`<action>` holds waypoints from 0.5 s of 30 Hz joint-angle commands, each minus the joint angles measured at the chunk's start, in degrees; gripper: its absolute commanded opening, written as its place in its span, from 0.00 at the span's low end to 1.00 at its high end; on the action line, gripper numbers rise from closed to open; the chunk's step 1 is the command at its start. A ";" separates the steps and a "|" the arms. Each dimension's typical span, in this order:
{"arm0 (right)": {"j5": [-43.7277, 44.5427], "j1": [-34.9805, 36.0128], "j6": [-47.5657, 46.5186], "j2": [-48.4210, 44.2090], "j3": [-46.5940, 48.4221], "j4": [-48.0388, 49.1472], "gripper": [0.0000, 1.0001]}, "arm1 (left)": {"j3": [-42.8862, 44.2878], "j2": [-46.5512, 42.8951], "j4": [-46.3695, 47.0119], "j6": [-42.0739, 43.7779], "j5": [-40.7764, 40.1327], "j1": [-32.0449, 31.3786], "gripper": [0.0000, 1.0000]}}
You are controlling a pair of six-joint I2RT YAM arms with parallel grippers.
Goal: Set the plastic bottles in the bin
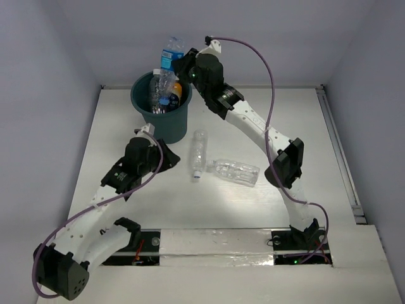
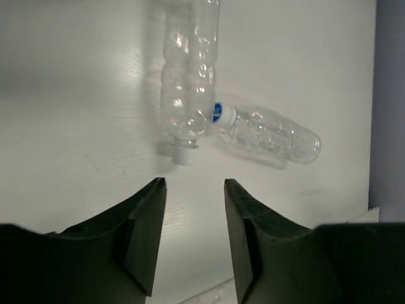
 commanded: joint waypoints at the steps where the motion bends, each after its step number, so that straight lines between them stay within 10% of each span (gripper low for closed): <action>1: 3.49 -1.62 0.20 0.13 1.47 0.00 0.14 | -0.81 1.89 4.16 -3.98 -0.34 -3.86 0.40; 6: 0.25 -1.63 -4.10 0.48 -1.00 -1.49 0.33 | -0.81 9.61 9.34 -4.16 0.09 -5.01 0.76; 10: -2.22 -1.63 -6.48 -2.50 -5.11 -1.85 0.73 | 0.77 15.16 12.34 -3.90 0.80 -6.24 0.82; 15: -3.63 -1.63 -8.58 -8.47 -9.51 -2.55 0.84 | 2.35 21.92 15.32 -3.98 -1.66 -9.05 0.83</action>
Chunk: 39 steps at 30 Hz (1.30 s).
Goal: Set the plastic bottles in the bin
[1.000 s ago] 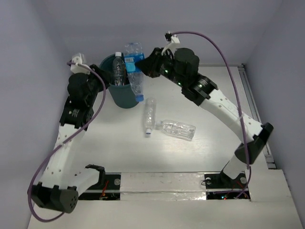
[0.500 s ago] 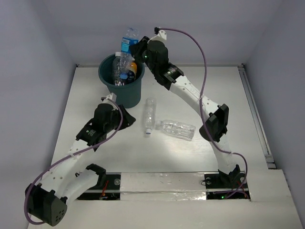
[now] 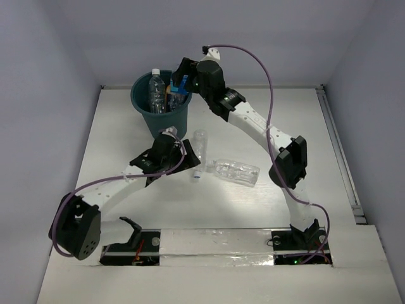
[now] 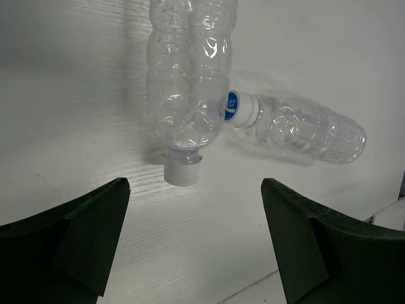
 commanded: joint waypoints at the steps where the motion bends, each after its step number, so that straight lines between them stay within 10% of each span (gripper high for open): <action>1: -1.49 0.43 -3.04 -8.57 -1.27 1.23 0.84 | 3.03 3.18 4.77 -0.29 -1.36 -1.49 0.83; 6: 0.18 0.43 -6.02 -22.44 -21.09 5.09 0.81 | 5.66 9.32 7.67 -0.73 -2.93 -3.43 0.83; 14: -4.91 -2.47 -10.69 -46.18 -56.26 3.36 0.42 | 10.85 17.51 7.95 -1.08 -6.71 -5.27 0.83; 22: -14.13 -7.12 -13.48 -54.38 -71.40 -3.77 0.84 | 18.76 26.29 2.41 -0.12 -18.05 -6.41 0.83; 29: -26.08 -10.30 -21.22 -42.97 -66.66 -12.20 0.91 | 21.23 31.93 1.70 -0.12 -19.99 -6.42 0.81; 39: -35.58 -10.30 -25.10 -32.76 -63.76 -16.00 0.97 | 15.17 23.87 3.19 0.59 -16.30 -8.25 0.49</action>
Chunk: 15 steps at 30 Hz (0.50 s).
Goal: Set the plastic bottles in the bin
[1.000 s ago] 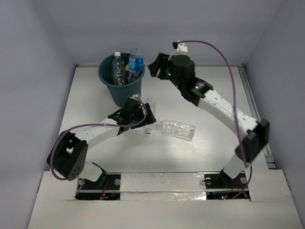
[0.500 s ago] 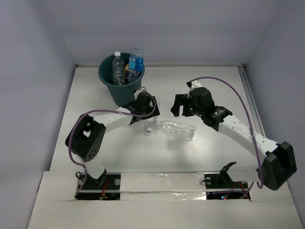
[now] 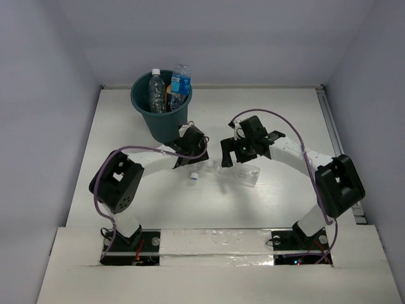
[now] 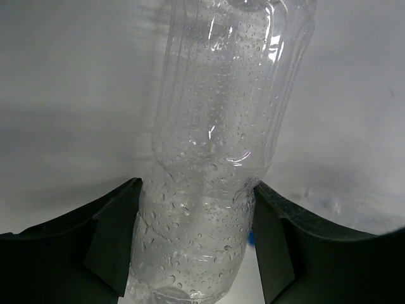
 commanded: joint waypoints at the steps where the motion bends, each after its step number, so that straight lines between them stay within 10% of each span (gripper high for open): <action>1: -4.42 0.22 -2.54 2.67 3.28 -1.70 0.97 | -2.69 -8.08 -0.61 0.74 1.58 -2.03 0.48; 15: -5.30 0.22 -0.17 10.69 5.04 -0.21 0.82 | 12.49 -34.82 -11.16 5.65 -2.90 0.14 0.45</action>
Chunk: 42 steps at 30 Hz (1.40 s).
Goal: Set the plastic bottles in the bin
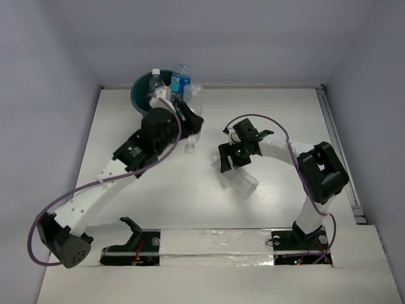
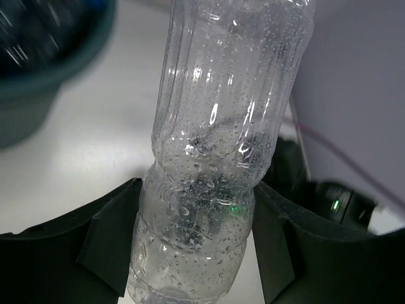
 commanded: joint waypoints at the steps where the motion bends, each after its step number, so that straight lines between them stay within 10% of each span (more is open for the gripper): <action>1: -1.38 0.22 0.94 -0.85 1.78 1.80 0.71 | 9.69 -0.88 -2.15 5.26 -2.97 7.99 0.45; 11: -7.28 1.53 9.98 -15.35 0.28 9.89 0.60 | 22.12 13.44 5.39 12.13 1.69 28.23 0.44; 26: -6.14 4.88 24.13 -19.58 22.34 19.19 0.61 | 13.34 21.63 28.77 19.77 -5.60 29.57 0.48; 29: -3.69 4.88 28.61 -17.39 25.58 24.98 0.61 | 9.21 20.66 31.50 19.78 -6.04 29.57 0.56; 34: 0.79 4.88 34.69 -10.71 31.91 33.44 0.61 | 4.73 17.68 31.07 17.59 -4.99 29.57 0.99; 42: 8.36 6.63 43.04 5.27 47.73 38.64 0.61 | 5.51 10.83 27.91 16.61 -2.79 29.57 0.99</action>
